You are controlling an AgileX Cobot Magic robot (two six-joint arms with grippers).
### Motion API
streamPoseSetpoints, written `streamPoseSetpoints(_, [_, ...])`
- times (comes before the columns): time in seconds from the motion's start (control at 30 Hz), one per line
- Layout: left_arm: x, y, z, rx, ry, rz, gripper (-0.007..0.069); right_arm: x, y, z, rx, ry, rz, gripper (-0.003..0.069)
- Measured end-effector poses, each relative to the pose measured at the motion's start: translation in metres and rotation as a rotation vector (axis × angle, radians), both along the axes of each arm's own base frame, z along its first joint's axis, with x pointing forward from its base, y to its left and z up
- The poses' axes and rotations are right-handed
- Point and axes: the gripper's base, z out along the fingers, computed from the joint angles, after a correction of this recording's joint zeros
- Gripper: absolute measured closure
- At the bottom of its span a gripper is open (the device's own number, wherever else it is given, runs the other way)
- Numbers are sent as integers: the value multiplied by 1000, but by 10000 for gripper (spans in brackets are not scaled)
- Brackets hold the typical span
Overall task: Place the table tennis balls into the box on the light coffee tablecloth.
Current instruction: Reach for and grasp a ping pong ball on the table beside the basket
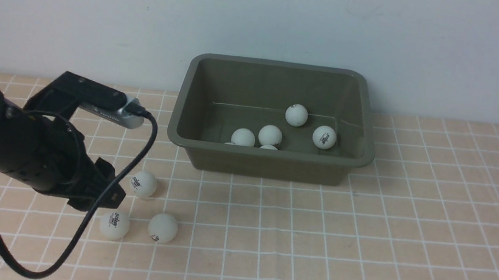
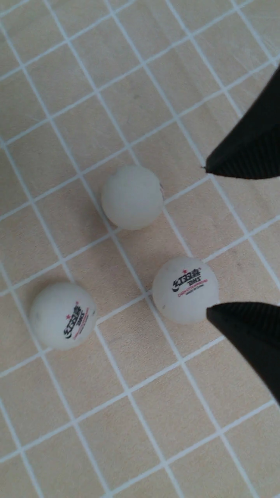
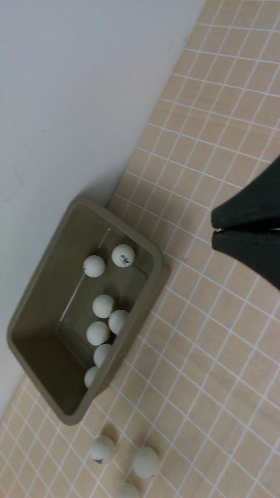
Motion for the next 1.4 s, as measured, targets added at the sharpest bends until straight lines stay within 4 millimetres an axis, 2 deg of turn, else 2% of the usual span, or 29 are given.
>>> streamPoseSetpoints(0.23, [5, 6, -17, 110, 49, -12, 185, -28, -7, -31, 15, 27, -2, 676])
streamPoseSetpoints(0.53, [17, 5, -35, 110, 58, 18, 116, -34, -8, -40, 43, 45, -14, 676])
streamPoseSetpoints(1.0, [33, -1, -71, 66, 109, 14, 113, -34, -8, -40, 56, 52, -22, 676])
streamPoseSetpoints(1.27, [39, -2, -80, 52, 89, 20, 114, -34, -8, -40, 56, 53, -23, 676])
streamPoseSetpoints(1.4, [41, -2, -86, 55, 102, 20, 151, -34, -8, -40, 57, 53, -23, 676])
